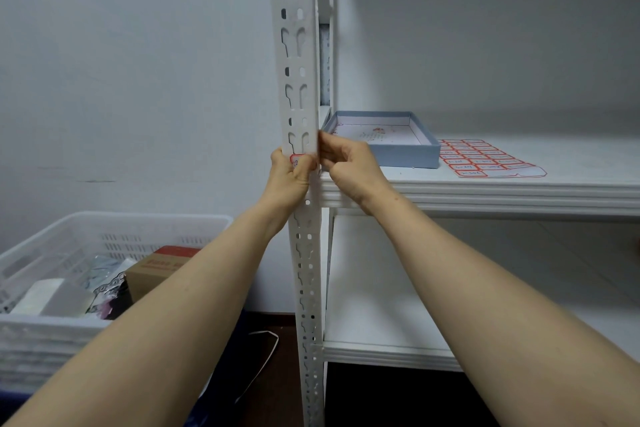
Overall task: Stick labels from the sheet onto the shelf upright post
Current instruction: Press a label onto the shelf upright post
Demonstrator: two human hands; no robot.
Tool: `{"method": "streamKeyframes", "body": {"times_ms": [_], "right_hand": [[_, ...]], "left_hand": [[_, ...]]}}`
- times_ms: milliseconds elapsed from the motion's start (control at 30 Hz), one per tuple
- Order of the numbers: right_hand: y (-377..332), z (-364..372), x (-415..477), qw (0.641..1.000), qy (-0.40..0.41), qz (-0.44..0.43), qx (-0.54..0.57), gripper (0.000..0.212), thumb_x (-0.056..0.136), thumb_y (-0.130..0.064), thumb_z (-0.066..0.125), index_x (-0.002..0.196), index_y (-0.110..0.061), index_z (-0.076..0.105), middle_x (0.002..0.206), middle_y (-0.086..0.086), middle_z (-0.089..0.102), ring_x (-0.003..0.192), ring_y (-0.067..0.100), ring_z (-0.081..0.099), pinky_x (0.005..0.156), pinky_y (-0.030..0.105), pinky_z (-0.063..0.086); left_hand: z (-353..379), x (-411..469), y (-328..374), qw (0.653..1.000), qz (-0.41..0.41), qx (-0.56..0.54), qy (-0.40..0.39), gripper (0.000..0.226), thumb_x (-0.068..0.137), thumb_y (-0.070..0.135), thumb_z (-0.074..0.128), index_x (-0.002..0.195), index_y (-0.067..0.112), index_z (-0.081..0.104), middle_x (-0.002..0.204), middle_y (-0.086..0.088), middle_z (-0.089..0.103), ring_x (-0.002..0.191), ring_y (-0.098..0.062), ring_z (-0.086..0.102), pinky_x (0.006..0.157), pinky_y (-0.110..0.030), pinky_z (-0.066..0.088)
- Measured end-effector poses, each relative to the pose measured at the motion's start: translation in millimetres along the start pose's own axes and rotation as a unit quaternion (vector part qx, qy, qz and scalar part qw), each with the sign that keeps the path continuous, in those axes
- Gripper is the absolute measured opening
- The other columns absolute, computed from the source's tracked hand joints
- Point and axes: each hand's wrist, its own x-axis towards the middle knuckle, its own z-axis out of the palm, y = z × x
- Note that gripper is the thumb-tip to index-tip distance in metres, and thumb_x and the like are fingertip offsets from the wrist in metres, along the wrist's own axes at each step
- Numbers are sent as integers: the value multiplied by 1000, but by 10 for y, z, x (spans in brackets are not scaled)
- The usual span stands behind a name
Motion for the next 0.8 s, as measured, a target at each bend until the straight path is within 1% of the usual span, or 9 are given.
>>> {"method": "streamKeyframes", "body": {"times_ms": [67, 133, 300, 400, 467, 533, 600, 700, 800], "right_hand": [[2, -5, 4, 1000, 2, 2, -3, 56, 79, 21, 47, 128, -4, 55, 113, 1, 63, 106, 6, 58, 95, 20, 47], [0, -3, 0, 1000, 3, 3, 0, 54, 79, 19, 50, 128, -4, 55, 117, 5, 63, 108, 9, 58, 99, 25, 45], [-2, -4, -12, 1000, 1, 3, 14, 52, 79, 17, 54, 128, -2, 55, 119, 10, 63, 108, 12, 59, 101, 27, 44], [5, -5, -5, 1000, 2, 0, 13, 52, 79, 18, 53, 127, -1, 55, 120, 12, 63, 107, 11, 59, 99, 25, 45], [21, -2, 15, 1000, 4, -1, 6, 52, 80, 18, 52, 127, -2, 55, 120, 11, 63, 107, 11, 59, 99, 24, 45], [48, -1, 39, 1000, 7, -1, -3, 52, 80, 19, 51, 128, -3, 55, 119, 8, 64, 110, 11, 59, 100, 26, 46], [67, -1, 51, 1000, 9, -1, -6, 55, 80, 22, 46, 128, -3, 55, 115, 3, 64, 111, 12, 59, 97, 22, 47], [63, -8, 40, 1000, 8, -3, -9, 57, 79, 24, 43, 128, -3, 55, 110, -1, 63, 106, 7, 59, 91, 15, 48], [51, 0, 41, 1000, 9, -5, -2, 57, 78, 24, 43, 126, -4, 56, 109, -1, 63, 107, 8, 59, 97, 20, 46]], "left_hand": [[12, -1, 12, 1000, 5, 2, 4, 30, 95, 18, 46, 119, 3, 37, 86, 12, 37, 77, 2, 45, 57, -7, 38], [25, -5, 24, 1000, 5, 1, 8, 22, 94, 14, 46, 112, 7, 35, 82, 8, 38, 72, 0, 42, 49, -1, 35], [48, 1, 56, 1000, -2, -10, 16, 21, 91, 8, 44, 107, 8, 30, 73, 5, 37, 64, -4, 38, 40, -4, 31], [43, 0, 57, 1000, -4, -11, 9, 22, 92, 9, 44, 108, 8, 29, 72, 5, 37, 63, -5, 38, 41, -6, 31], [23, -2, 40, 1000, -9, -8, 1, 24, 94, 12, 44, 113, 8, 29, 79, 4, 43, 71, -6, 42, 49, -11, 34], [0, 15, -5, 1000, -9, -13, -6, 30, 95, 15, 43, 121, 4, 32, 103, -2, 48, 88, -9, 47, 58, -13, 35], [-12, 25, -22, 1000, -10, -17, -10, 34, 95, 17, 43, 124, 3, 35, 118, -5, 41, 98, -11, 47, 63, -13, 35], [5, 28, -23, 1000, -9, -19, -5, 31, 95, 17, 44, 122, 4, 35, 111, -3, 40, 90, -8, 47, 62, -13, 38], [23, 31, -10, 1000, -6, -20, 9, 23, 93, 12, 44, 113, 7, 34, 94, 1, 42, 78, -5, 45, 48, -3, 36]]}}
